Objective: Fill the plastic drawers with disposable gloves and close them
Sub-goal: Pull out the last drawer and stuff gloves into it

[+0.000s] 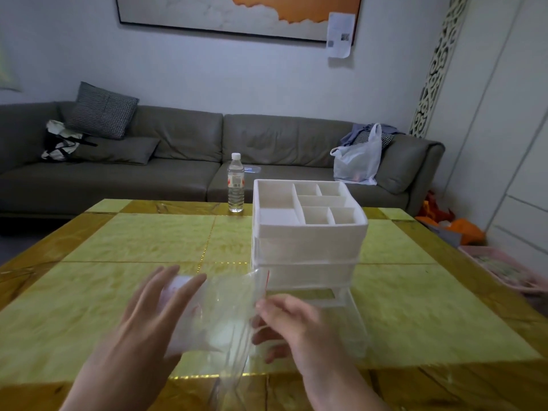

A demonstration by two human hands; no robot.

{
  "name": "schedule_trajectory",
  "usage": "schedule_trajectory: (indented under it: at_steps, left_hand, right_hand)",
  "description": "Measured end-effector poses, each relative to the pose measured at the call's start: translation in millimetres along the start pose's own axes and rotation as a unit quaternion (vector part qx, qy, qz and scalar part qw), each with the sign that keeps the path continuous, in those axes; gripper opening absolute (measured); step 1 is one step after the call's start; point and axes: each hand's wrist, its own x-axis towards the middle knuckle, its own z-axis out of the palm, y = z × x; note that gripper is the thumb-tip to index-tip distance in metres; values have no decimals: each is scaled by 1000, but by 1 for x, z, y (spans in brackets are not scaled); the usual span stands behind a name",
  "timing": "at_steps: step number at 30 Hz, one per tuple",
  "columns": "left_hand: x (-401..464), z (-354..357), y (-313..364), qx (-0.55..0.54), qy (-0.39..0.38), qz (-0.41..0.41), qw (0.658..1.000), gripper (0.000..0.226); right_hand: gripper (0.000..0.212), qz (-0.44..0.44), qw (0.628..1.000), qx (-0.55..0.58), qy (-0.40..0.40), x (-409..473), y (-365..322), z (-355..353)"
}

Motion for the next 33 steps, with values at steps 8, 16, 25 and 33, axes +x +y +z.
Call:
schedule_trajectory:
  at_steps: [8, 16, 25, 33]
  left_hand:
    - [5, 5, 7, 6, -2, 1, 1000, 138]
    - [3, 6, 8, 56, -5, 45, 997, 144]
    - [2, 9, 10, 92, 10, 43, 995, 147]
    - [2, 0, 14, 15, 30, 26, 999, 147]
  right_hand:
    - [22, -20, 988, -70, 133, 4, 5, -7]
    - [18, -61, 974, -181, 121, -4, 1, -6]
    - [22, 2, 991, -105, 82, -2, 4, -7]
    - [44, 132, 945, 270, -127, 0, -7, -10]
